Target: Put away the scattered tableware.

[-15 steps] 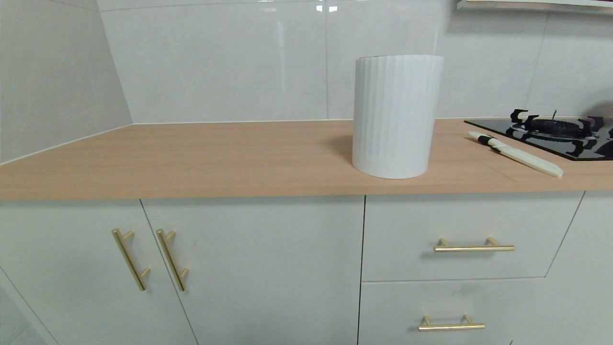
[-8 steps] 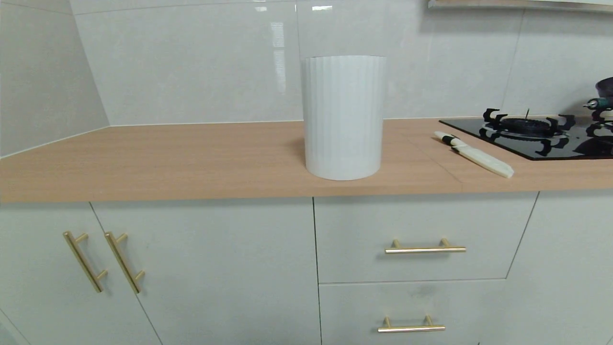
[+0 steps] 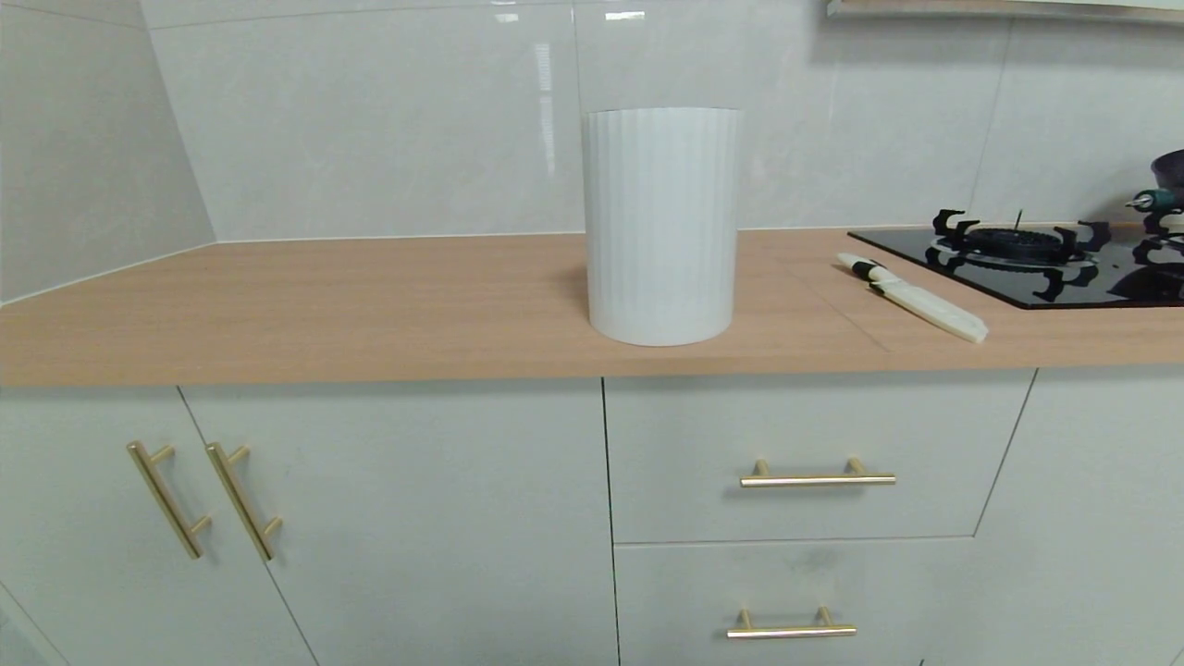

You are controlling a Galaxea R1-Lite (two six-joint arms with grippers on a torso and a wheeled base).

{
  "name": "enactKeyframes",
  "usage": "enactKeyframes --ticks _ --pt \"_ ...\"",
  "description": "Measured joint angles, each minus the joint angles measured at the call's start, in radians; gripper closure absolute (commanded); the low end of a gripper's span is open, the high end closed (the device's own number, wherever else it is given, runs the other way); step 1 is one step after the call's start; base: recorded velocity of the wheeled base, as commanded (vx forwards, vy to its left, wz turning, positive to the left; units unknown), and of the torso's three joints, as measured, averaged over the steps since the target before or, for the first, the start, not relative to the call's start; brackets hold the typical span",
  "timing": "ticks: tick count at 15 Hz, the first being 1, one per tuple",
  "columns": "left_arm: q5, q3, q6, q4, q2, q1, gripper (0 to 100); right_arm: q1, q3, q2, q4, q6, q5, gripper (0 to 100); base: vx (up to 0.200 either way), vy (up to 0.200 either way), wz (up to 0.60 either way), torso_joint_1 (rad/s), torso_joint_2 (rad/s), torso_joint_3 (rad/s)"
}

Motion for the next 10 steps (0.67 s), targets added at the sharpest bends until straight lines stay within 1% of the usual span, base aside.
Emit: enactKeyframes --ticks 7,10 --pt "0.0 0.0 0.0 0.0 0.0 0.0 0 0.0 0.0 0.0 0.0 0.0 0.0 0 0.0 0.0 0.0 0.003 -0.01 -0.005" --pt "0.0 -0.001 0.0 0.0 0.0 0.0 0 0.0 0.0 0.0 0.0 0.0 0.0 0 0.0 0.0 0.0 0.054 -0.23 -0.242"
